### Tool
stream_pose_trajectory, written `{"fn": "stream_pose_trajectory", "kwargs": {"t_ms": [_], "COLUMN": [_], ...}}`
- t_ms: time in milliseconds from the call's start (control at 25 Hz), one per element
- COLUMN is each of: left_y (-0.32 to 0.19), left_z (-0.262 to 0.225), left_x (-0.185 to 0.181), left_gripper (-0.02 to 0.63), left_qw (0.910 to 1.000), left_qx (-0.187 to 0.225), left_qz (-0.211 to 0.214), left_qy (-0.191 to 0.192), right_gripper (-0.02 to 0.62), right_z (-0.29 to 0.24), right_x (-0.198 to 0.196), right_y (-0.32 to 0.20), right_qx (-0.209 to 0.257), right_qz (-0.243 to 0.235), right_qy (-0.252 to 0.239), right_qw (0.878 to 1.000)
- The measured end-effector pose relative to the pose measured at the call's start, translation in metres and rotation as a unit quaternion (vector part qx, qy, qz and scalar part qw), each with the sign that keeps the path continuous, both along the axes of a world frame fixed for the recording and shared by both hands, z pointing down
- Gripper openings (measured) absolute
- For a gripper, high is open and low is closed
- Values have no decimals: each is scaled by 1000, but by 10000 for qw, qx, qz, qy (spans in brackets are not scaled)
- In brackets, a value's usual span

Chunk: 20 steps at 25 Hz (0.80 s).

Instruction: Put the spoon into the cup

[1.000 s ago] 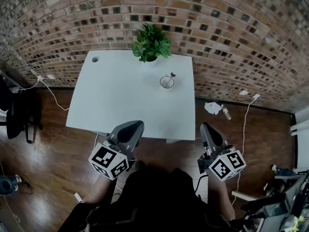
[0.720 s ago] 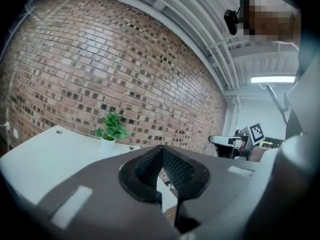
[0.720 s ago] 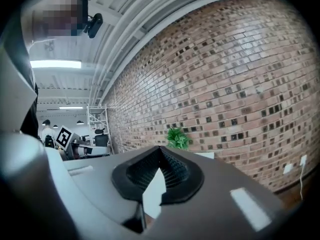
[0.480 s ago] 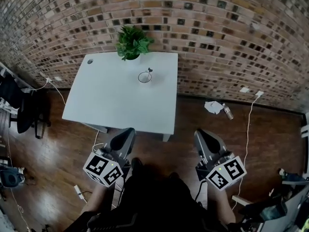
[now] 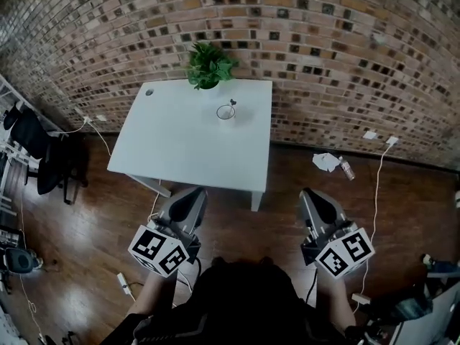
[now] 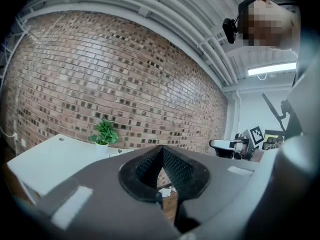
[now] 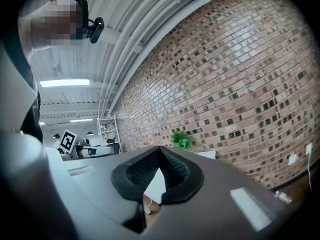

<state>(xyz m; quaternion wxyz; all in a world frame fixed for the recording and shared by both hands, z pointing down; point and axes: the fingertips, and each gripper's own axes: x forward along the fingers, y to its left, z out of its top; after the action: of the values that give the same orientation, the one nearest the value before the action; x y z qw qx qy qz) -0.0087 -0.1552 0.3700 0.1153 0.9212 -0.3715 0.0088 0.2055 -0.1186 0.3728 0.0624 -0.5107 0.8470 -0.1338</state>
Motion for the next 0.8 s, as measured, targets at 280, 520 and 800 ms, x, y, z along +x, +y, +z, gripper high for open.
{"fn": "stream_pose_trajectory", "kwargs": {"t_ms": [280, 520, 800], "left_y": [19, 24, 33], "left_z": [-11, -18, -17], "left_x": [-45, -61, -77], "left_gripper": [-8, -8, -8], "left_qw": [9997, 9995, 9991], "left_qx": [136, 175, 178], "left_qz": [-67, -138, -221], "left_qy": [176, 213, 308], "right_gripper": [6, 6, 6], "right_z": [-5, -12, -22], "right_x": [-33, -40, -56], "right_y": [18, 22, 26], "right_qx": [-37, -65, 72], "right_qz": [47, 182, 124], "right_qy": [-73, -284, -236], "right_qw": [10000, 9994, 9996]}}
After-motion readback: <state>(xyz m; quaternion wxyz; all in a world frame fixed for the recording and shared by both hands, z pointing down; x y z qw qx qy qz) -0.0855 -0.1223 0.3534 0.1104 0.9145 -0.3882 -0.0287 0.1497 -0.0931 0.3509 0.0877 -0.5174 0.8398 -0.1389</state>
